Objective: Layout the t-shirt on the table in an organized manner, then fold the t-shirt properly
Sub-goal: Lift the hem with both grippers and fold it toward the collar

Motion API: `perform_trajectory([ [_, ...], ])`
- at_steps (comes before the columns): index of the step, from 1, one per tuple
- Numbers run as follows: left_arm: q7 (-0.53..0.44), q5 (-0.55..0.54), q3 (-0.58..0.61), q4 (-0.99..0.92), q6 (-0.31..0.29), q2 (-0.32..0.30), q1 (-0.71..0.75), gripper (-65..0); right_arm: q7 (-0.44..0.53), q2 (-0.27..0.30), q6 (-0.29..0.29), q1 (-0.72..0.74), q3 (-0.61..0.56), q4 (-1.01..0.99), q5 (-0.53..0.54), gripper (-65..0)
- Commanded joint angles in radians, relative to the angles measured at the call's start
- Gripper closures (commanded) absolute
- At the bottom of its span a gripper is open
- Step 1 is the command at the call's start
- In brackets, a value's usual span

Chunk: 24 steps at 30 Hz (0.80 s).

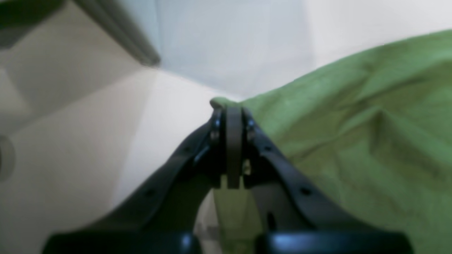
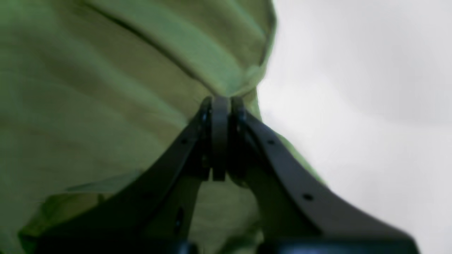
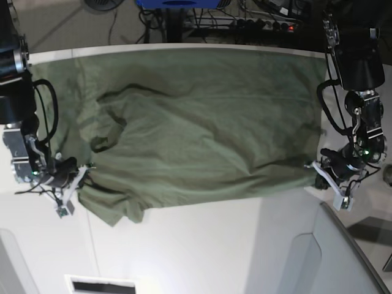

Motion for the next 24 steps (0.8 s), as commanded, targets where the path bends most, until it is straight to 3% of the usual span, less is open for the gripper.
perform_trajectory([
  [1, -0.019, -0.008, -0.006, 0.027, -0.001, -0.018, -0.009, 0.0, 0.017, 0.017, 0.003, 0.009, 0.009, 0.042, 0.009, -0.6],
  [6, -0.017, -0.008, -0.006, 0.056, -0.004, -0.024, 0.043, 0.0, -0.072, 0.019, 0.001, -0.034, 0.112, 0.105, 0.01, -0.6],
  [11, -0.017, -0.008, -0.006, 0.061, -0.004, -0.029, 0.074, 0.0, -0.084, 0.02, 0.003, -0.065, 0.233, 0.133, 0.01, -0.6],
  [16, -0.017, -0.008, -0.081, 0.062, -0.013, -0.033, 0.095, 0.0, -0.126, 0.038, 0.004, -0.065, 0.247, 0.131, 0.01, -0.6],
  [19, -0.015, -0.008, -0.116, 0.054, -0.081, -0.041, 0.097, 0.0, -0.129, 0.043, 0.004, -0.065, 0.247, 0.129, 0.01, -0.6],
  [24, -0.014, 0.0, -0.123, 0.051, -0.093, -0.055, 0.114, 0.0, -0.129, 0.046, 0.004, -0.062, 0.247, 0.128, 0.01, -0.6],
])
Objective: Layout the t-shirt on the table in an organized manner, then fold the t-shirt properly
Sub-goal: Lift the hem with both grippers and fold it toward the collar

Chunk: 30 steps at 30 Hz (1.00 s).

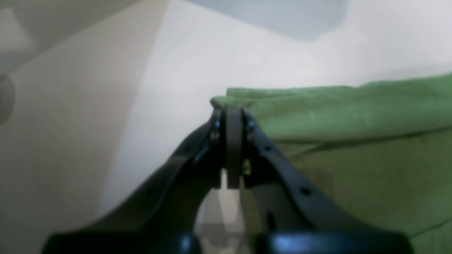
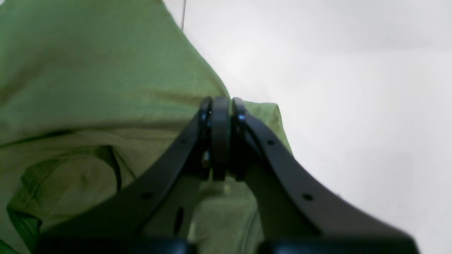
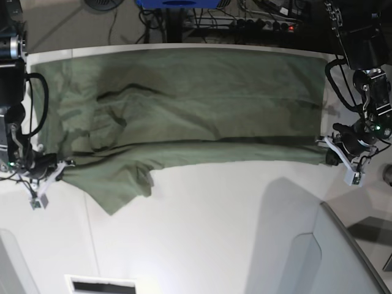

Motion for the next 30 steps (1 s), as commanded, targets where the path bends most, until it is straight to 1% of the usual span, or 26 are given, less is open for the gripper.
perform_trajectory([
  [1, -0.016, -0.011, -0.006, 0.014, -0.002, -0.027, -0.007, 0.0, 0.015, 0.019, 0.0, 0.03, 0.007, 0.014, 0.009, -0.6],
  [5, -0.016, -0.011, -0.012, 0.016, -0.002, -0.021, -0.007, 0.0, 0.015, 0.021, -0.001, 0.035, 0.01, 0.009, 0.009, -0.6],
  [6, -0.017, -0.011, -0.013, 0.014, -0.002, -0.021, -0.007, 0.0, 0.015, 0.021, -0.001, 0.037, 0.023, 0.002, 0.009, -0.6],
  [9, -0.017, -0.011, -0.015, 0.014, -0.002, -0.027, -0.01, 0.0, 0.014, 0.021, -0.001, 0.037, 0.117, -0.029, 0.009, -0.6],
  [10, -0.017, -0.007, -0.015, 0.014, -0.002, -0.027, -0.01, 0.0, 0.014, 0.022, 0.0, 0.037, 0.129, -0.031, 0.009, -0.6],
  [13, -0.017, -0.004, -0.015, 0.014, -0.002, -0.03, -0.011, 0.0, -0.023, 0.039, 0.0, 0.035, 0.132, -0.032, 0.009, -0.6],
  [15, -0.017, -0.01, -0.012, 0.014, -0.002, -0.033, -0.011, 0.0, -0.04, 0.039, 0.002, 0.035, 0.132, -0.031, 0.009, -0.6],
  [20, -0.017, -0.004, -0.004, 0.014, -0.002, -0.026, -0.003, 0.0, -0.046, 0.037, 0.002, 0.032, 0.132, -0.031, 0.009, -0.6],
  [24, -0.017, -0.004, -0.004, -0.006, -0.002, -0.026, 0.003, 0.0, -0.095, 0.031, 0.002, 0.032, 0.134, -0.031, 0.009, -0.6],
  [30, -0.02, -0.002, -0.003, -0.054, -0.002, -0.024, 0.006, 0.0, -0.126, 0.025, 0.0, 0.029, 0.138, -0.034, 0.009, -0.6],
])
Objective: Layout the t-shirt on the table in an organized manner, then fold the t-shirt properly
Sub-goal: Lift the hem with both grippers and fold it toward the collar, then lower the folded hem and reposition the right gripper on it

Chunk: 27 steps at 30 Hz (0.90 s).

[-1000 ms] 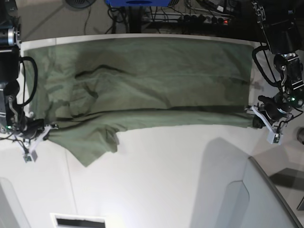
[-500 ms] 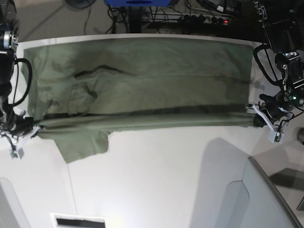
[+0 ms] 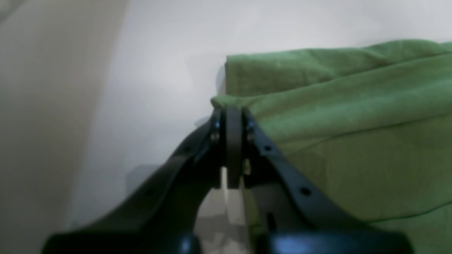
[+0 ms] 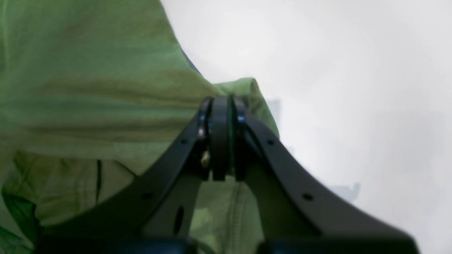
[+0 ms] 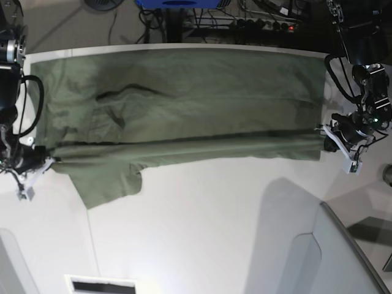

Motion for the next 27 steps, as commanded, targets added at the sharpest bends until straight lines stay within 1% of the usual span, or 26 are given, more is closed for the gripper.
perform_trajectory([
  [1, -0.02, -0.006, -0.004, 0.009, 0.002, -0.013, -0.009, 0.0, 0.012, 0.019, -0.004, 0.022, 0.006, 0.014, 0.005, -0.6],
  [5, -0.022, -0.006, -0.003, 0.007, 0.002, -0.007, -0.004, 0.0, 0.012, 0.017, -0.004, 0.022, 0.005, 0.012, 0.005, -0.6],
  [10, -0.022, -0.012, 0.06, 0.004, 0.002, -0.007, -0.004, 0.0, 0.012, 0.017, -0.004, 0.005, 0.009, 0.011, 0.005, -0.6],
  [14, -0.022, -0.006, 0.06, 0.007, 0.002, 0.009, -0.004, 0.0, 0.012, 0.017, -0.004, -0.005, 0.009, -0.005, 0.005, -0.6],
  [18, -0.022, -0.006, 0.06, 0.006, 0.002, 0.01, -0.004, 0.0, 0.015, 0.017, -0.004, -0.005, 0.009, -0.055, 0.005, -0.6],
  [27, -0.022, -0.006, 0.06, 0.001, 0.002, 0.006, -0.003, 0.0, 0.017, 0.017, -0.004, -0.006, 0.011, -0.059, 0.005, -1.2],
])
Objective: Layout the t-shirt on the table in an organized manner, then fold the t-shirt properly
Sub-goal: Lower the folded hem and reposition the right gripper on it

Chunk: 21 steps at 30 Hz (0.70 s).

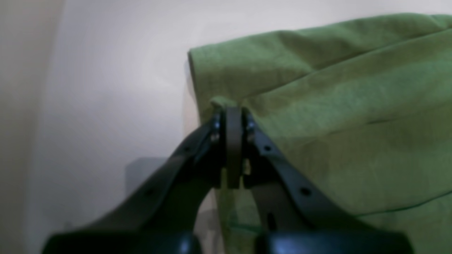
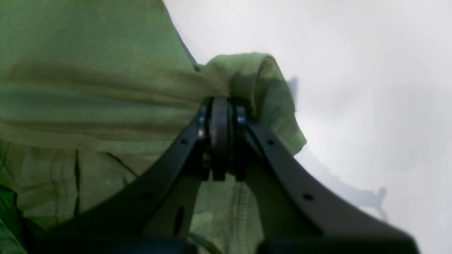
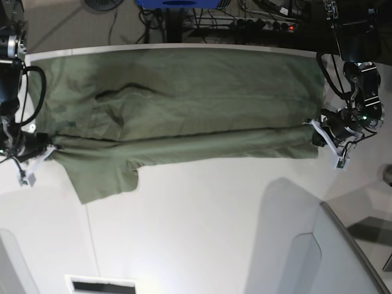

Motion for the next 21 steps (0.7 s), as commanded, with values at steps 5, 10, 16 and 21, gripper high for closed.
perform_trajectory([
  [5, -0.019, -0.01, -0.005, 0.012, -0.002, -0.016, -0.015, 0.0, -0.001, 0.018, 0.0, 0.022, 0.008, 0.016, -0.003, -3.9],
  [10, -0.019, -0.01, -0.005, 0.012, -0.002, -0.016, -0.015, 0.0, -0.083, 0.018, 0.0, 0.025, 0.044, 0.086, 0.0, -18.6],
  [16, -0.019, -0.01, -0.005, 0.02, -0.002, -0.016, -0.001, 0.0, -0.245, -0.002, 0.0, 0.011, 0.059, 0.341, -0.003, -35.3],
  [21, -0.019, -0.01, -0.005, 0.018, -0.002, -0.016, -0.001, 0.0, -0.204, -0.043, 0.006, 0.054, 0.054, 0.335, -0.006, -41.7],
])
